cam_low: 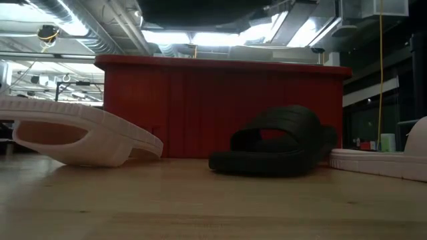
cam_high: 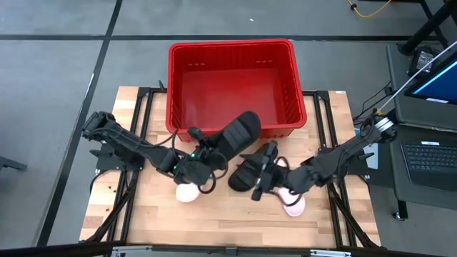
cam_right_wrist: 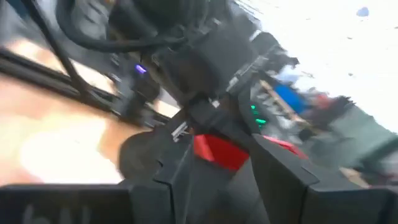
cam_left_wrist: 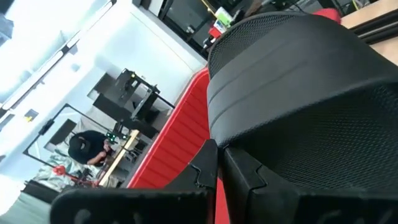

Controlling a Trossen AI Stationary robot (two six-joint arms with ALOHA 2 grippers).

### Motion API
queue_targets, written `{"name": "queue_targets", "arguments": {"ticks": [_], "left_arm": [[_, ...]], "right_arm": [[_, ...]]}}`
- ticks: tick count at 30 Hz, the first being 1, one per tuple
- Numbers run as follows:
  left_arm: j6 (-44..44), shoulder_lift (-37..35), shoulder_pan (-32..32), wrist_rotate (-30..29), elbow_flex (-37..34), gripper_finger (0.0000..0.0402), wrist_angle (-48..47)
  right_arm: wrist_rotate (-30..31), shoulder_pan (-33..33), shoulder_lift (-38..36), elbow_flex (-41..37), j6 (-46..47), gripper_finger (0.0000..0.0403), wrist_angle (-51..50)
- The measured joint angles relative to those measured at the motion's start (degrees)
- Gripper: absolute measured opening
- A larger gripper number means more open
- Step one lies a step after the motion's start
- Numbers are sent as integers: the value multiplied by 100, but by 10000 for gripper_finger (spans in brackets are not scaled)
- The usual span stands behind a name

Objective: Pick and place slides into bin
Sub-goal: Put the bottom black slide into the bin

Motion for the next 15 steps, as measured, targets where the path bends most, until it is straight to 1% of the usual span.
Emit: {"name": "queue_targets", "arguments": {"ticks": [2, 4, 7, 9, 12, 15], "left_arm": [[73, 0, 101, 77, 0, 3, 38], [77, 0, 170, 110, 0, 3, 44], [91, 0, 209, 116, 0, 3, 44], [186, 0, 202, 126, 0, 3, 61], [358, 0, 153, 134, 0, 3, 66], [392, 0, 109, 133, 0, 3, 74]], "right_arm": [[447, -49, 298, 260, -305, 158, -92], [741, -107, 566, 490, -494, 158, -86], [942, -178, 877, 795, -564, 158, -84], [1186, -232, 1016, 923, -564, 158, -84], [1484, -347, 1167, 1013, -566, 158, -84], [1561, -426, 1226, 1020, -542, 158, -79]]}}
